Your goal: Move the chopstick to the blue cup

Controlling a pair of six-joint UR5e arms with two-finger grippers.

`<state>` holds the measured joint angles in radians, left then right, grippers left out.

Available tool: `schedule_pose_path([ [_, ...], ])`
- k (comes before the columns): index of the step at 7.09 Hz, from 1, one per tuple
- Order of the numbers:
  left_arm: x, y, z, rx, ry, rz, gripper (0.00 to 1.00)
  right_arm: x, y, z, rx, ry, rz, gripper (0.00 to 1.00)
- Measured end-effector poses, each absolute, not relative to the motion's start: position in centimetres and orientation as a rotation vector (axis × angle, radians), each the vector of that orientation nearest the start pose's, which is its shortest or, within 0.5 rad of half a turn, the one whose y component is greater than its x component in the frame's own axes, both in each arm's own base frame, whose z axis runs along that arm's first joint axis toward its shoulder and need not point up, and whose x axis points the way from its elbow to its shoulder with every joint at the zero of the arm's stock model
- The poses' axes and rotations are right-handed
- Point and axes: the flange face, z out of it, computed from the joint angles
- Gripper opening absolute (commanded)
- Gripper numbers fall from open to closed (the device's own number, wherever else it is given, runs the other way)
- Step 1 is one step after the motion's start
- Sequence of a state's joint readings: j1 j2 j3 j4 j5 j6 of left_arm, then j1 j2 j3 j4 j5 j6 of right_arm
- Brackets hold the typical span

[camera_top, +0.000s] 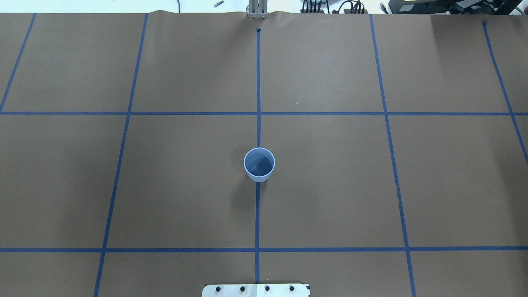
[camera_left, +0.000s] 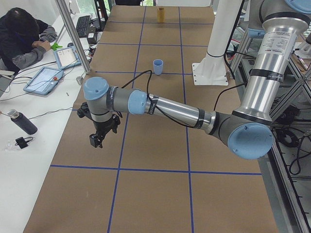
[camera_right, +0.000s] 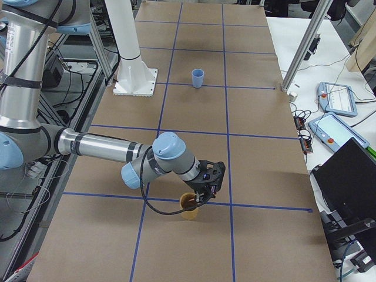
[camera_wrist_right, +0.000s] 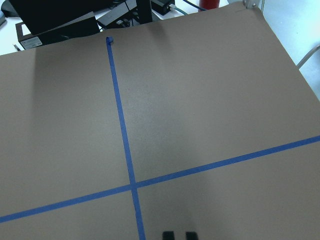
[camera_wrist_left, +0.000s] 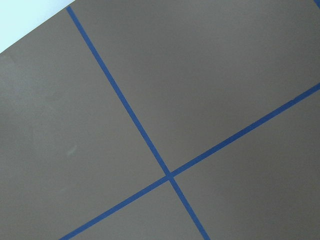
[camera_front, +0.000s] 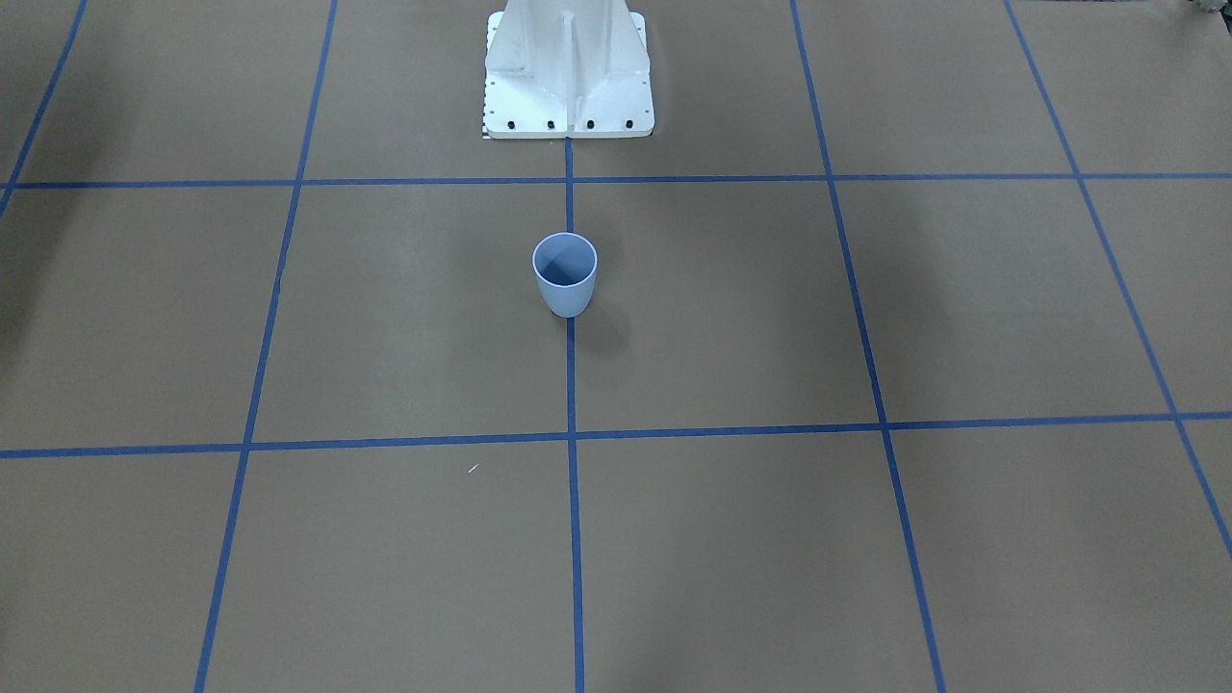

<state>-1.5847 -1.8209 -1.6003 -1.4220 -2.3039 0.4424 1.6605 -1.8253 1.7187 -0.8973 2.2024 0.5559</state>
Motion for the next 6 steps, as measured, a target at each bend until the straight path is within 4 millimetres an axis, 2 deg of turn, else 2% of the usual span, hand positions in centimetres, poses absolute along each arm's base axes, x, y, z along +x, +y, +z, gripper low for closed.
schedule_pose_path([
  [2, -7.4, -59.0, 52.7, 0.283, 0.706, 0.438, 0.98, 14.4, -39.3, 61.8, 0.424, -0.712, 0.382, 0.00],
  [3, -7.4, -58.9, 52.8, 0.278, 0.709, 0.429, 0.98, 16.1, -39.0, 59.9, 0.421, -0.697, 0.359, 0.00],
  [4, -7.4, -58.9, 52.9, 0.270, 0.710, 0.414, 0.98, 17.6, -39.8, 56.9, 0.415, -0.687, 0.352, 0.00],
  [6, -7.4, -58.1, 54.1, 0.249, 0.714, 0.391, 0.98, 19.1, -43.3, 51.1, 0.399, -0.689, 0.353, 0.00],
])
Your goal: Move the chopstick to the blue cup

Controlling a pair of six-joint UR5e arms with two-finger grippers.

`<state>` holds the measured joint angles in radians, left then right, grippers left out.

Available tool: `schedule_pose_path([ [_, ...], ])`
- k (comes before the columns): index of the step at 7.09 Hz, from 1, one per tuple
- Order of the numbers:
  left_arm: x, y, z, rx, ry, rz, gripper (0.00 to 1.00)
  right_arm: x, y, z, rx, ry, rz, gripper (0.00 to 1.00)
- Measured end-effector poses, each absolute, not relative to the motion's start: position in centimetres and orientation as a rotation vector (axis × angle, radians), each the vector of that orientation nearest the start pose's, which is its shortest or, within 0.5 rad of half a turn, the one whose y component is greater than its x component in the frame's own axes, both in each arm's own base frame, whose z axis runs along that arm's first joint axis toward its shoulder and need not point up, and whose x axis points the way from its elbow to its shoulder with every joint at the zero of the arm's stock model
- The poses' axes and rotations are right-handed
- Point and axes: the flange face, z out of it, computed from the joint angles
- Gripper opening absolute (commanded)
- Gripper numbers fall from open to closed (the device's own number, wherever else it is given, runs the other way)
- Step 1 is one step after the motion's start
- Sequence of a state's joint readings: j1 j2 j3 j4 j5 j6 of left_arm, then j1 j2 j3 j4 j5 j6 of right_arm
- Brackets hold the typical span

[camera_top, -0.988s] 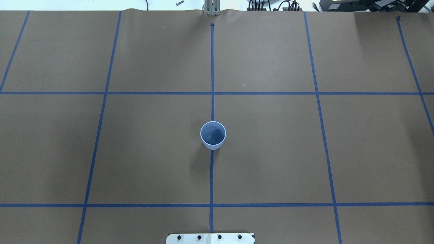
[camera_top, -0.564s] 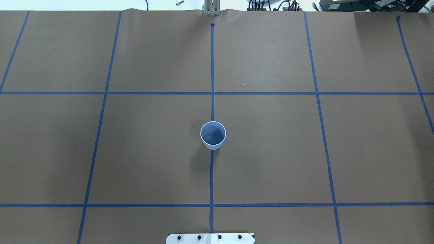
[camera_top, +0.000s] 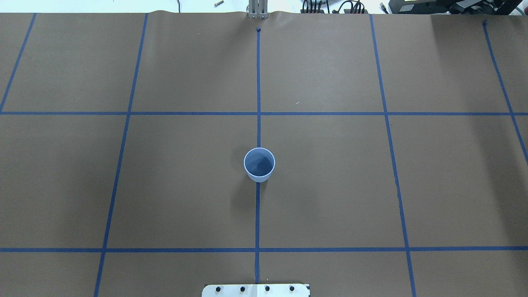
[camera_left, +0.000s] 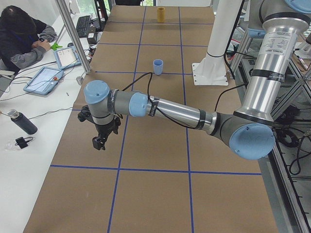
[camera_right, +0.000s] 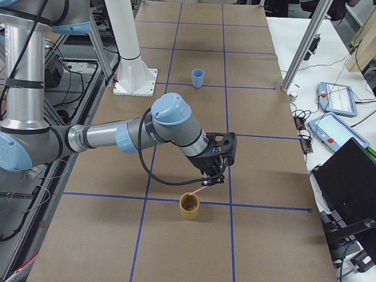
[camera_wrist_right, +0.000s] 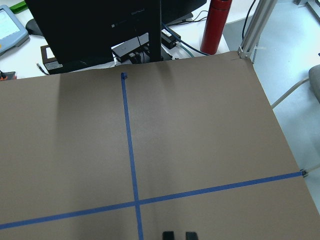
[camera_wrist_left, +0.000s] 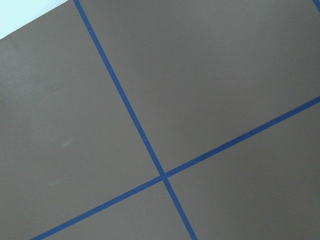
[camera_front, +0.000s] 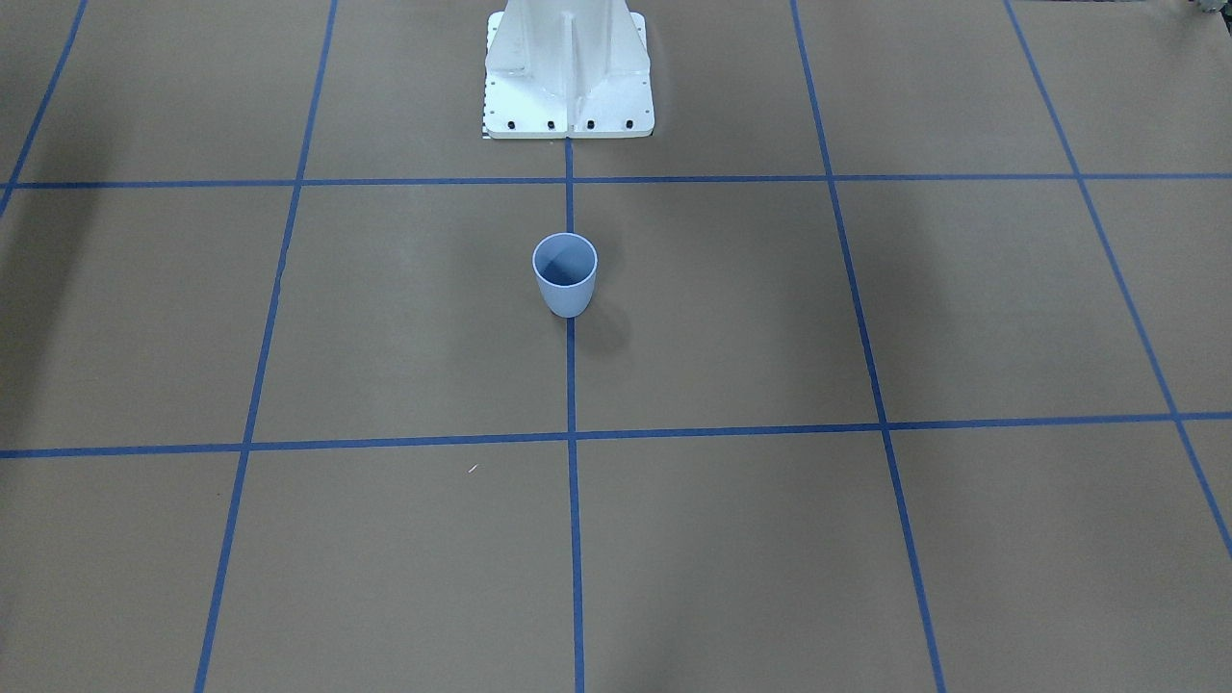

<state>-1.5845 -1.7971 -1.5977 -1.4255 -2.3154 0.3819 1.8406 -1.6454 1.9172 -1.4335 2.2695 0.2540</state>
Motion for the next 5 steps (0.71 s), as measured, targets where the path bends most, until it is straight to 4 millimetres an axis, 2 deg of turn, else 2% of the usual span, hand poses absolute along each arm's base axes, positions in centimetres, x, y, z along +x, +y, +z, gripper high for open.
schedule_pose_path([
  [1, -7.4, -57.5, 54.7, 0.233, 0.719, 0.363, 0.98, 18.8, -45.4, 48.6, 0.388, -0.706, 0.343, 0.00],
  [2, -7.7, -56.9, 55.4, 0.205, 0.726, 0.304, 0.98, 17.4, -47.4, 46.1, 0.375, -0.741, 0.337, 0.00],
  [3, -8.1, -56.2, 56.1, 0.180, 0.731, 0.251, 0.98, 14.6, -49.1, 43.2, 0.354, -0.785, 0.354, 0.00],
  [4, -8.5, -55.8, 56.5, 0.170, 0.733, 0.225, 0.98, 10.3, -50.6, 39.3, 0.324, -0.838, 0.393, 0.00],
  [5, -8.7, -55.5, 56.8, 0.166, 0.734, 0.215, 0.98, 5.0, -51.7, 34.7, 0.288, -0.896, 0.439, 0.00],
])
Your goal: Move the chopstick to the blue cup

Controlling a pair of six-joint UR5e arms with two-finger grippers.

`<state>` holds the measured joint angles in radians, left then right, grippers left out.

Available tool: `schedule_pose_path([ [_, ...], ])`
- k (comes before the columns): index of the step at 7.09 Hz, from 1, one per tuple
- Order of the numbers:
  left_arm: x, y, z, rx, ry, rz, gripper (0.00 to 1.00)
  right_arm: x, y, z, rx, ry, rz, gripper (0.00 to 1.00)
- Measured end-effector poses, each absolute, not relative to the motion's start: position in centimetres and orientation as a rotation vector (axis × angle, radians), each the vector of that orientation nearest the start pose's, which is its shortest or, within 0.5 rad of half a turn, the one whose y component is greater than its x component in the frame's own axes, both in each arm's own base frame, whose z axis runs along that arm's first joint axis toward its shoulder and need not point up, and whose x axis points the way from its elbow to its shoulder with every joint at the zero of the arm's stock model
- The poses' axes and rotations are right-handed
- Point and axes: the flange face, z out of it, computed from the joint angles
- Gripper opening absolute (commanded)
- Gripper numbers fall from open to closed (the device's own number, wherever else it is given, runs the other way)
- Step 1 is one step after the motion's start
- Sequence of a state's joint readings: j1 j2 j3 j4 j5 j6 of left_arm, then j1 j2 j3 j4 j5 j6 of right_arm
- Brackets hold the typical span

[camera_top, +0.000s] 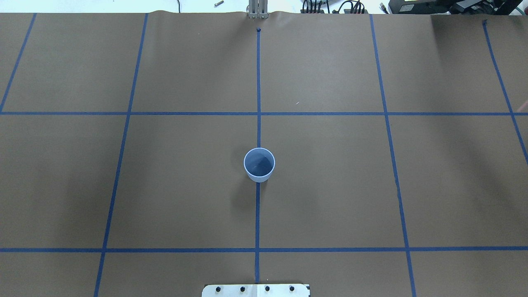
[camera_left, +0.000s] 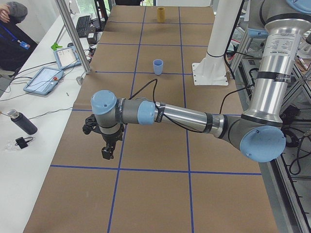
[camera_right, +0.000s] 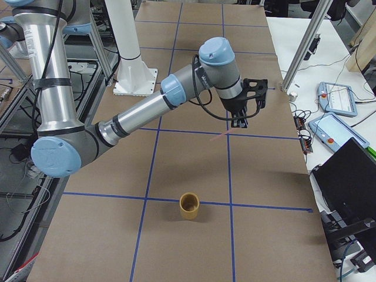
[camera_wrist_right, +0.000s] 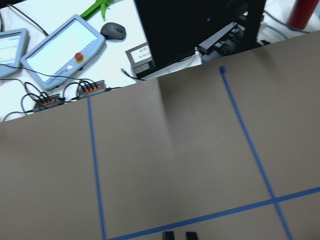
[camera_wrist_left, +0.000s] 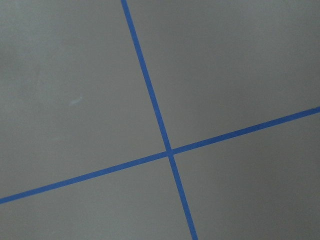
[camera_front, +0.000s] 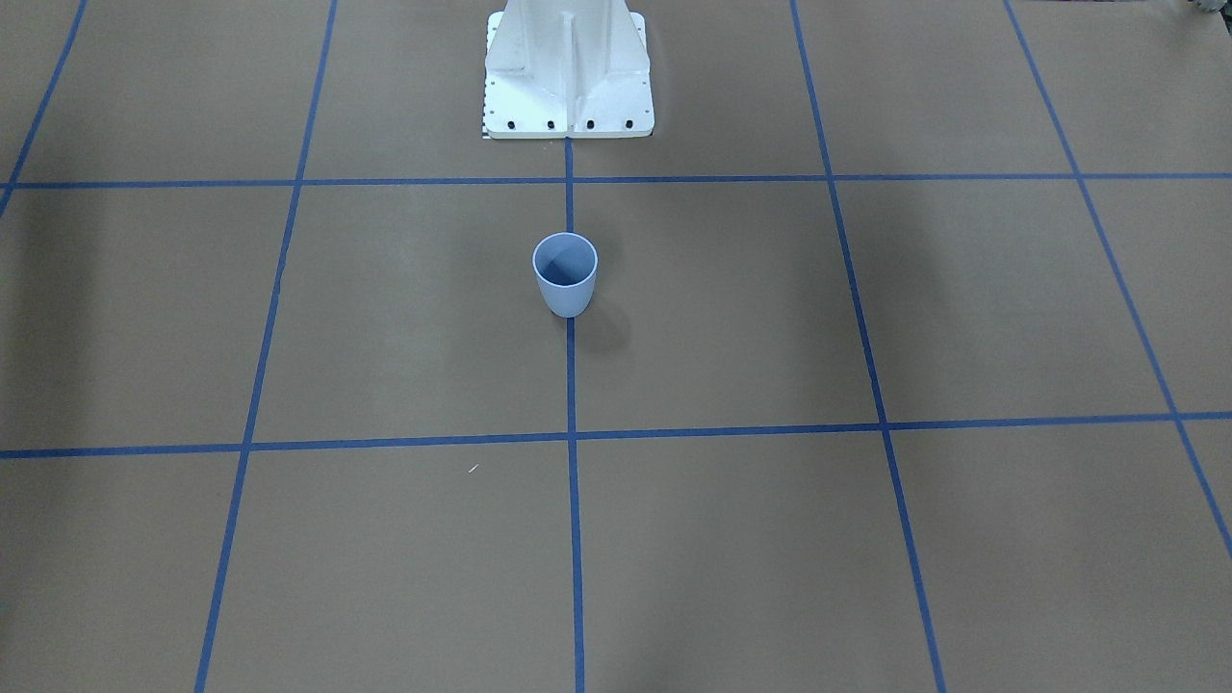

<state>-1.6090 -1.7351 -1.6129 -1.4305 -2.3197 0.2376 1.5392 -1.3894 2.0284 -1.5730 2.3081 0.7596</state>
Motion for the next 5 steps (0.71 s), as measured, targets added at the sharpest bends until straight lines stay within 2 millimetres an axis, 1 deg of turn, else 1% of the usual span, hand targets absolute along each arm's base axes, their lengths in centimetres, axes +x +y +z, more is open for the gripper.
schedule_pose_path([
  [1, -8.7, -55.3, 56.9, 0.163, 0.735, 0.211, 0.98, -0.4, -52.4, 30.4, 0.256, -0.938, 0.489, 0.00],
  [3, -8.7, -54.9, 57.2, 0.161, 0.736, 0.209, 0.98, -12.3, -52.9, 22.4, 0.206, -0.962, 0.613, 0.00],
  [4, -8.7, -54.6, 57.4, 0.159, 0.736, 0.208, 0.98, -17.7, -52.5, 18.3, 0.182, -0.930, 0.658, 0.00],
  [5, -8.7, -54.4, 57.5, 0.158, 0.737, 0.208, 0.98, -22.5, -51.4, 14.9, 0.169, -0.882, 0.691, 0.00],
])
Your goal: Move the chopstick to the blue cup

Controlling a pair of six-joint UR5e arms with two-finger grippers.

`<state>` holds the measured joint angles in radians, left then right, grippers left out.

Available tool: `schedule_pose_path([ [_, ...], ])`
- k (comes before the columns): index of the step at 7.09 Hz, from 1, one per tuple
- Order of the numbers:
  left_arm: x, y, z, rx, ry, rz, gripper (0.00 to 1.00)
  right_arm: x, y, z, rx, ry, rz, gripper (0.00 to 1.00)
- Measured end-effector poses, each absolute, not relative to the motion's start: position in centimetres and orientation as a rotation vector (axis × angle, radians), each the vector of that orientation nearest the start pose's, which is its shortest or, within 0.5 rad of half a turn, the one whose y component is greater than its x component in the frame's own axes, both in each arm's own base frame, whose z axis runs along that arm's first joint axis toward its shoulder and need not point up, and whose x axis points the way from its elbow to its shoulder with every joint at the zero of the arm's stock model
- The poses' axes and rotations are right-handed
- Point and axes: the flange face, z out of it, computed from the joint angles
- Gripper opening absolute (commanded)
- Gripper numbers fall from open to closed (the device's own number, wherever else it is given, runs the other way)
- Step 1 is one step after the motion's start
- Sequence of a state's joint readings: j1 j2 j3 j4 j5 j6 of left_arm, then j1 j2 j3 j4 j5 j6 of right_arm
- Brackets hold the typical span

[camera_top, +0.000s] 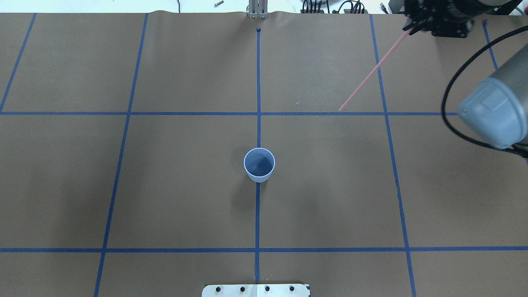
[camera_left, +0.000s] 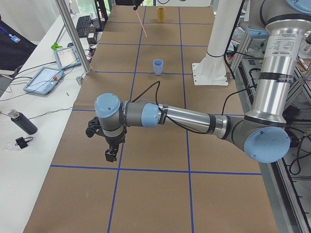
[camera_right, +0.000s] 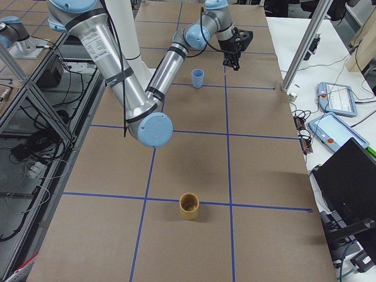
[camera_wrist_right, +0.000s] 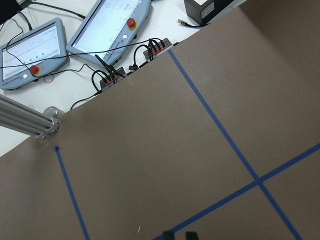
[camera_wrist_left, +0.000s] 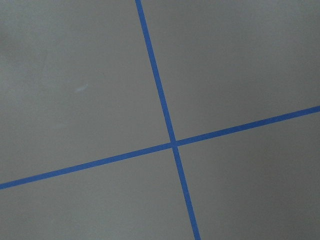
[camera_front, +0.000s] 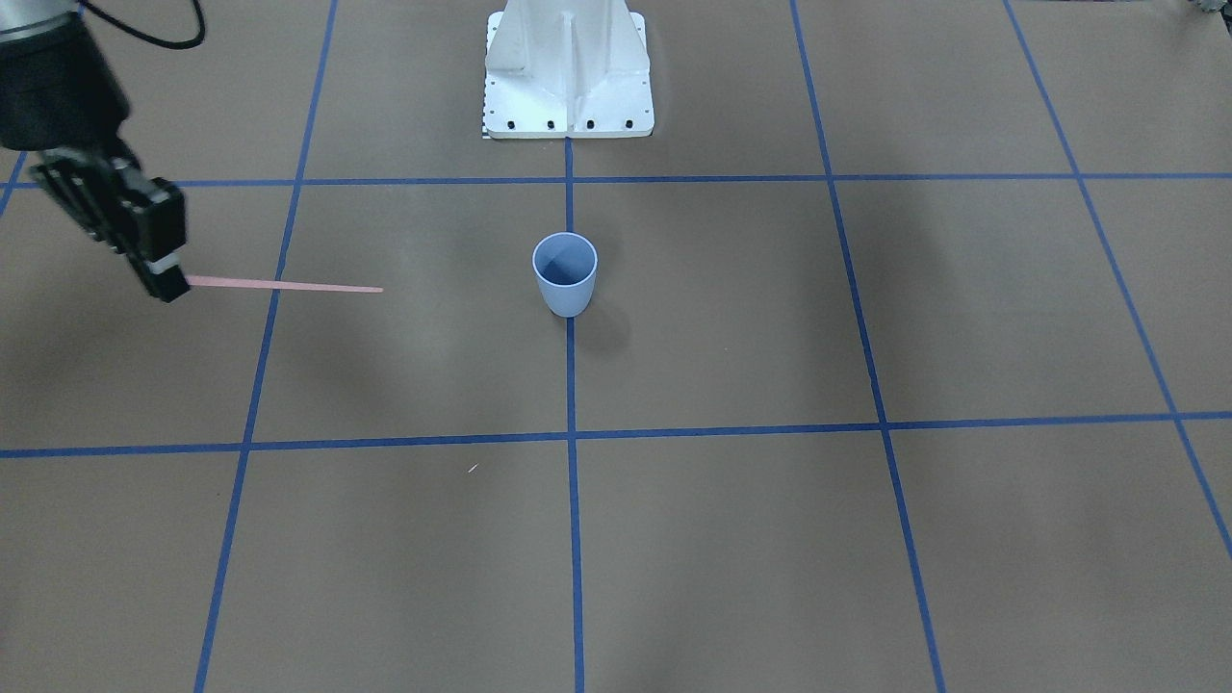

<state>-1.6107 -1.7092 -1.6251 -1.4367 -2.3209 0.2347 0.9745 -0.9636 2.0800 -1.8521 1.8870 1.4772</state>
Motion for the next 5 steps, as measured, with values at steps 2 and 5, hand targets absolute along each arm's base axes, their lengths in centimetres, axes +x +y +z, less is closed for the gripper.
schedule_pose_path([
  [2, -8.7, -54.4, 57.6, 0.158, 0.737, 0.208, 0.98, -30.4, -49.2, 9.0, 0.141, -0.807, 0.765, 0.00],
  [5, -8.6, -54.4, 57.7, 0.156, 0.737, 0.208, 0.98, -38.5, -45.8, 4.7, 0.095, -0.701, 0.815, 0.00],
])
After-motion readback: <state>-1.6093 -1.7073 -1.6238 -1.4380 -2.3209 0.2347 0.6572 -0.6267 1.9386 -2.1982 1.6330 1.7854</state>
